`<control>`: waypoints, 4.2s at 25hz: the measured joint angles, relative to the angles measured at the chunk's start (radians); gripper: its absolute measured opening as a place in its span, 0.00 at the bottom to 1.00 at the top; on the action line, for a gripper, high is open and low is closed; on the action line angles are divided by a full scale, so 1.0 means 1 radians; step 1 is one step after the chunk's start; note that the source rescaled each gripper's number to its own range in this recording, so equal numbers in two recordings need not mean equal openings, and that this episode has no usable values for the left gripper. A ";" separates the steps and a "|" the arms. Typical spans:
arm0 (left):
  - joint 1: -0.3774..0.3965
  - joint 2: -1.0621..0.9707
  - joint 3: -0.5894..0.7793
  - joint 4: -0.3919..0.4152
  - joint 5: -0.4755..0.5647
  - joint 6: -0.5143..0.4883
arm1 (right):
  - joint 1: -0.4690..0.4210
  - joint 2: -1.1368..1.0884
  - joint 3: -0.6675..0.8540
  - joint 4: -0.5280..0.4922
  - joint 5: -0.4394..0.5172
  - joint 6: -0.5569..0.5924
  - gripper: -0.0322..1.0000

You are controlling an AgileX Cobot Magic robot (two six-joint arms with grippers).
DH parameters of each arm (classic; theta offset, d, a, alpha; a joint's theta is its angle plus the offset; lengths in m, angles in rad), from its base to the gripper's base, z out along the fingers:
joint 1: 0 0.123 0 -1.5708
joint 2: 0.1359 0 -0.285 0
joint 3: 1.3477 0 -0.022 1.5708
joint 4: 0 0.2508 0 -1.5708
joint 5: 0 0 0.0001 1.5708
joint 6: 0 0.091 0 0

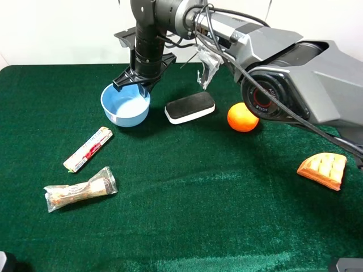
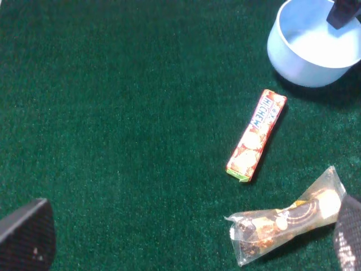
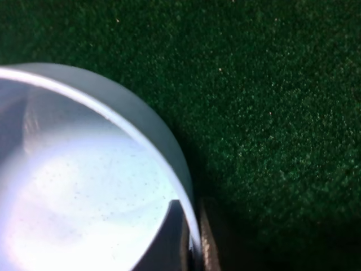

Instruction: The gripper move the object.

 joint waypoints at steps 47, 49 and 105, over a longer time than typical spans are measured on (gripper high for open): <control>0.000 0.000 0.000 0.000 0.000 0.000 | 0.000 0.056 -0.100 -0.008 0.017 -0.176 0.70; 0.000 0.000 0.000 0.000 0.000 0.000 | 0.000 0.056 -0.133 -0.008 0.018 -0.176 0.80; 0.000 0.000 0.000 0.000 0.000 0.000 | 0.021 -1.617 1.709 -0.021 -0.105 0.069 1.00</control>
